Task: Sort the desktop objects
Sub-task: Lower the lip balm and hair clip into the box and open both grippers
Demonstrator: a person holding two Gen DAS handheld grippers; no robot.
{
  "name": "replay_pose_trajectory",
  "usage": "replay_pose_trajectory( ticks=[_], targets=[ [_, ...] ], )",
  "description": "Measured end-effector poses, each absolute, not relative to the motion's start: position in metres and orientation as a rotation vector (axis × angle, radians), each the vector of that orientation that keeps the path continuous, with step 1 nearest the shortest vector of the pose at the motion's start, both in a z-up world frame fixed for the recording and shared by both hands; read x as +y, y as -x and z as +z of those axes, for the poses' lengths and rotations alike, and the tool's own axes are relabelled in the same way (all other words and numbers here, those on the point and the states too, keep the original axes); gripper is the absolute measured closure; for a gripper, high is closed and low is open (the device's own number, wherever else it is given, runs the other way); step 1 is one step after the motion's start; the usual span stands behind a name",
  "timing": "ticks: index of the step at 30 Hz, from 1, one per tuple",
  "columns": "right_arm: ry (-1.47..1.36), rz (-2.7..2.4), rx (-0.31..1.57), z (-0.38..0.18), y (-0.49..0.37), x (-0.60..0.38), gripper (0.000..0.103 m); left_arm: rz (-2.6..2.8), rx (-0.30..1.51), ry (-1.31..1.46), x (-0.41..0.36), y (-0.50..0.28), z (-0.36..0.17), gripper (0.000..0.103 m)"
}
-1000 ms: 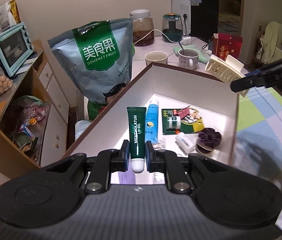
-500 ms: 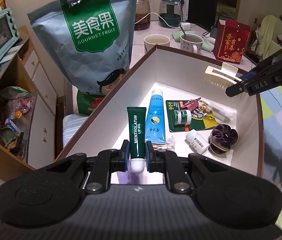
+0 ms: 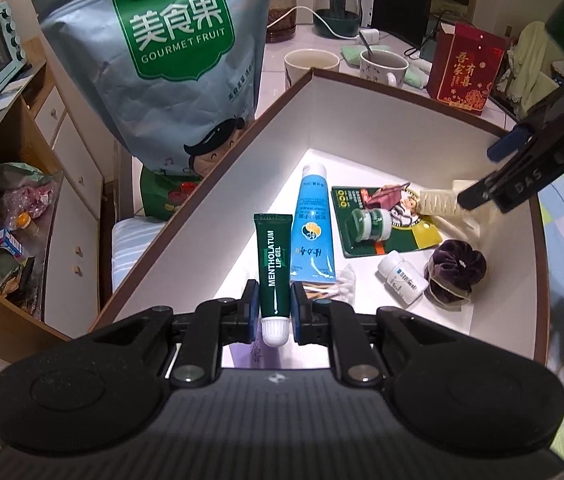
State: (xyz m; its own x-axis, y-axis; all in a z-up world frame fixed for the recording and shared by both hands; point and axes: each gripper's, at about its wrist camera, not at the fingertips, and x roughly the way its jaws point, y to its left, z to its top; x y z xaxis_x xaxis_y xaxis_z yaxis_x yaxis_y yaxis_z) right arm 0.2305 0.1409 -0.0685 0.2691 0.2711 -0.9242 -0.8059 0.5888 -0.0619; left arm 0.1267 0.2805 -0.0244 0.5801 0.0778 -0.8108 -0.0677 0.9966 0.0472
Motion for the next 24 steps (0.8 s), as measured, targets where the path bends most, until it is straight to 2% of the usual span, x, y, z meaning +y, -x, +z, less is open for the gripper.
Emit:
replay_pose_trajectory(
  ticks=[16,19,20,21,23,24],
  targets=[
    [0.485,0.839,1.05,-0.048,-0.226,0.123,0.022,0.08,0.991,-0.01,0.272,-0.126,-0.03,0.091],
    [0.485,0.849,1.051,-0.049,-0.224,0.123,0.022,0.087,1.041,-0.005,0.269,-0.129,-0.035,0.088],
    [0.485,0.852,1.051,-0.05,-0.224,0.123,0.022,0.103,1.058,-0.004,0.268,-0.13,-0.038,0.073],
    [0.485,0.854,1.052,-0.05,-0.223,0.123,0.022,0.114,1.074,-0.011,0.267,-0.13,-0.04,0.053],
    [0.48,0.862,1.053,-0.051,-0.221,0.122,0.022,0.124,1.081,-0.017,0.265,-0.129,-0.041,0.042],
    [0.477,0.865,1.053,-0.051,-0.221,0.121,0.022,0.128,1.084,-0.019,0.265,-0.128,-0.042,0.041]
  ],
)
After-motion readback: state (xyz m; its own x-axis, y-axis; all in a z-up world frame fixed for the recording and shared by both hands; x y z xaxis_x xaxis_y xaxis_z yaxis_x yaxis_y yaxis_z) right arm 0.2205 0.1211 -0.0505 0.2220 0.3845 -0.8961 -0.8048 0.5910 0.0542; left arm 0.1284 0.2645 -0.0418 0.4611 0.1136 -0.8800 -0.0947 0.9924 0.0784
